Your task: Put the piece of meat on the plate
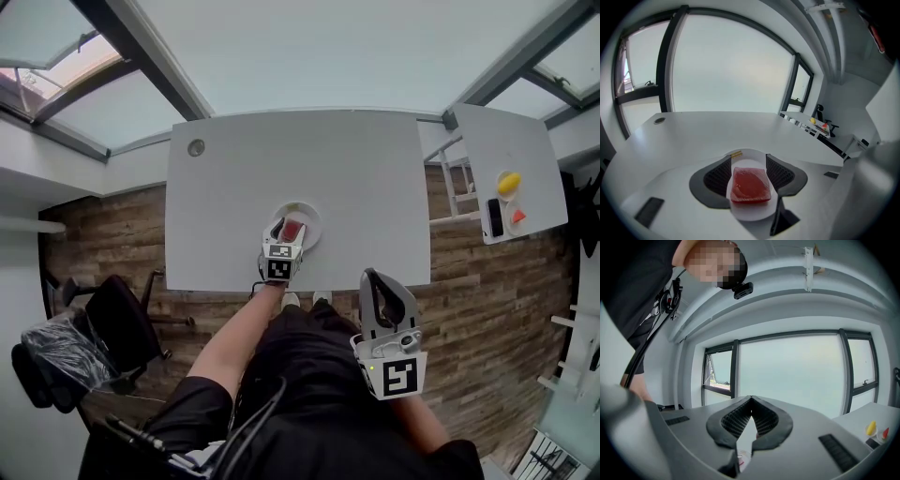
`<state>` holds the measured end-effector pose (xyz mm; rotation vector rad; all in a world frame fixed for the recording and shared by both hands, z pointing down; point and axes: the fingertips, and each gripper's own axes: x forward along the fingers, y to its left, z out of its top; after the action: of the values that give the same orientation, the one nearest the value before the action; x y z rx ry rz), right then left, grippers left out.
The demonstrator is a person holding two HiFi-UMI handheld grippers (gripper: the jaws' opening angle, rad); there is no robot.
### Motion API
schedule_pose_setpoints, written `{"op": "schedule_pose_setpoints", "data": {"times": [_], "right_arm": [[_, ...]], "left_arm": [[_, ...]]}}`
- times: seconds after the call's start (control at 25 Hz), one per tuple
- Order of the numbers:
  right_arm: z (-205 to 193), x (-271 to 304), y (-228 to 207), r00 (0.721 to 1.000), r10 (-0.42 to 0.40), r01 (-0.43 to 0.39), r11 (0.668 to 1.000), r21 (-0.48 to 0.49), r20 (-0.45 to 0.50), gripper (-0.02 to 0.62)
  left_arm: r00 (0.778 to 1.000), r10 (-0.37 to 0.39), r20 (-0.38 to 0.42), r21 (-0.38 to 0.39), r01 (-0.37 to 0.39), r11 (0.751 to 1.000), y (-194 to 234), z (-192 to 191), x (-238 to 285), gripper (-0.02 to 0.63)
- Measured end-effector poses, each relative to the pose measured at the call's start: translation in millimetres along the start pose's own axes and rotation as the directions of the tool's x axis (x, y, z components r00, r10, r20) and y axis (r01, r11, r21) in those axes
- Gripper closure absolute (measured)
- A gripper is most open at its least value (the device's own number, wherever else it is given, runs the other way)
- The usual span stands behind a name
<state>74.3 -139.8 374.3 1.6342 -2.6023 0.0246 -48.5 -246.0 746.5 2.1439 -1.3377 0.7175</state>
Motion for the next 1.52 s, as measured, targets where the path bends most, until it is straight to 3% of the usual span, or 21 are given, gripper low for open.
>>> {"op": "schedule_pose_setpoints", "data": {"times": [0.12, 0.28, 0.52, 0.64, 0.76, 0.92, 1.08, 1.32, 1.44, 1.52], "right_arm": [[1, 2, 4, 1.000, 0.008, -0.008, 1.000, 0.014, 0.003, 0.592], [4, 3, 10, 1.000, 0.016, -0.016, 1.000, 0.021, 0.013, 0.592], [8, 3, 11, 0.999, 0.027, -0.028, 0.998, 0.063, 0.018, 0.592], [11, 3, 13, 0.999, 0.034, -0.036, 0.997, 0.068, 0.034, 0.592], [10, 3, 17, 0.998, 0.043, -0.046, 0.995, 0.085, 0.040, 0.592], [10, 4, 26, 0.997, 0.062, -0.066, 0.994, 0.084, 0.051, 0.592], [6, 6, 38, 0.995, 0.078, -0.083, 0.992, 0.092, 0.055, 0.592], [5, 9, 51, 0.994, 0.089, -0.094, 0.992, 0.082, 0.058, 0.592], [8, 12, 56, 0.993, 0.094, -0.100, 0.991, 0.085, 0.075, 0.592], [11, 12, 61, 0.992, 0.096, -0.103, 0.992, 0.079, 0.085, 0.592]], "left_arm": [[0.998, -0.027, 0.058, 0.004, 0.027, 1.000, -7, 10, -2, 0.391], [0.990, -0.076, 0.120, -0.045, 0.082, 0.996, -19, 30, -21, 0.391], [0.969, -0.118, 0.216, -0.034, 0.129, 0.991, -38, 60, -57, 0.398], [0.944, -0.185, 0.274, -0.009, 0.194, 0.981, -54, 77, -83, 0.511], [0.924, -0.209, 0.321, 0.030, 0.211, 0.977, -64, 91, -109, 0.601], [0.905, -0.215, 0.366, 0.089, 0.196, 0.977, -76, 108, -145, 0.602], [0.876, -0.169, 0.452, 0.081, 0.148, 0.986, -75, 133, -196, 0.601], [0.815, 0.011, 0.580, -0.007, -0.009, 1.000, -54, 151, -271, 0.601], [0.792, 0.020, 0.610, -0.011, -0.017, 1.000, -52, 161, -292, 0.601], [0.758, 0.014, 0.652, 0.023, -0.039, 0.999, -53, 166, -305, 0.601]]}}
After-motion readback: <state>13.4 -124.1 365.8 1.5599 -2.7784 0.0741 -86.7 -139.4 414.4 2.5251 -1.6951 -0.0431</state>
